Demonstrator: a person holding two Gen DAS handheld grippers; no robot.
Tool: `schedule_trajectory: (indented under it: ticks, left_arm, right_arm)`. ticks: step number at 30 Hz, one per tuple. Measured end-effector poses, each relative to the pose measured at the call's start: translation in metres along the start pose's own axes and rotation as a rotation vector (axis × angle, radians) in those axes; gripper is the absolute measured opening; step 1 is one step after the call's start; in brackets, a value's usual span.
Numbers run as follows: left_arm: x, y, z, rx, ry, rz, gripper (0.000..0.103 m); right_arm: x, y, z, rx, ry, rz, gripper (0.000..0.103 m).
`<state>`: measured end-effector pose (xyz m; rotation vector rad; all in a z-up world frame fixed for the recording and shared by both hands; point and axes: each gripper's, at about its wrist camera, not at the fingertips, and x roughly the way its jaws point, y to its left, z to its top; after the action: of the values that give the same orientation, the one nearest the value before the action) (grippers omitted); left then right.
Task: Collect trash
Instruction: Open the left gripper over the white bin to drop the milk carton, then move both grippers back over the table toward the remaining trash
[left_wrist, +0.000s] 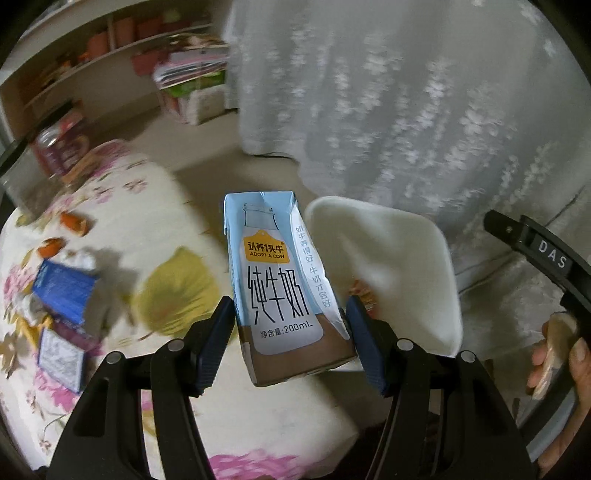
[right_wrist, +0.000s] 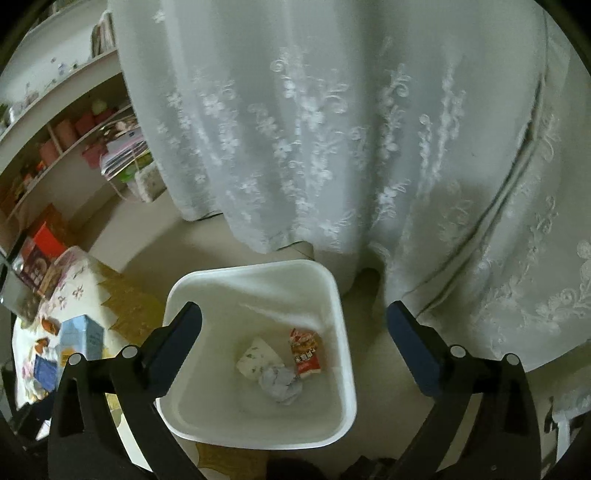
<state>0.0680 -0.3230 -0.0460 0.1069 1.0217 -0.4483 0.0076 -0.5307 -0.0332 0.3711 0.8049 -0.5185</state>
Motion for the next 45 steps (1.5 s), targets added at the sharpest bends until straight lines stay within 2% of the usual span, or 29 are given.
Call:
schedule_trajectory:
  ticks: [7, 9, 12, 16, 22, 32, 45]
  left_arm:
    - [0.018, -0.045, 0.011, 0.04, 0.024, -0.085, 0.062]
    - [0.023, -0.052, 0.014, 0.046, 0.043, -0.108, 0.067]
    - [0.02, -0.053, 0.013, 0.051, 0.037, -0.115, 0.074]
    - [0.015, -0.046, 0.009, 0.068, 0.026, -0.079, 0.076]
    - [-0.002, -0.004, 0.001, 0.032, 0.002, 0.033, 0.076]
    - [-0.031, 0.073, -0.004, -0.033, -0.034, 0.183, 0.076]
    - [-0.04, 0.166, -0.031, -0.193, 0.021, 0.253, 0.076]
  right_arm:
    - [0.001, -0.028, 0.012, 0.067, -0.011, -0.017, 0.096]
    - [0.002, -0.035, 0.012, 0.081, -0.009, -0.02, 0.096]
    - [0.003, -0.037, 0.012, 0.087, -0.001, -0.012, 0.096]
    - [0.002, -0.028, 0.011, 0.063, -0.001, -0.008, 0.096]
    - [-0.001, 0.002, 0.005, -0.006, 0.0, 0.026, 0.096]
    - [-0.011, 0.086, -0.019, -0.197, 0.005, 0.103, 0.096]
    - [-0.008, 0.177, -0.056, -0.392, 0.071, 0.176, 0.096]
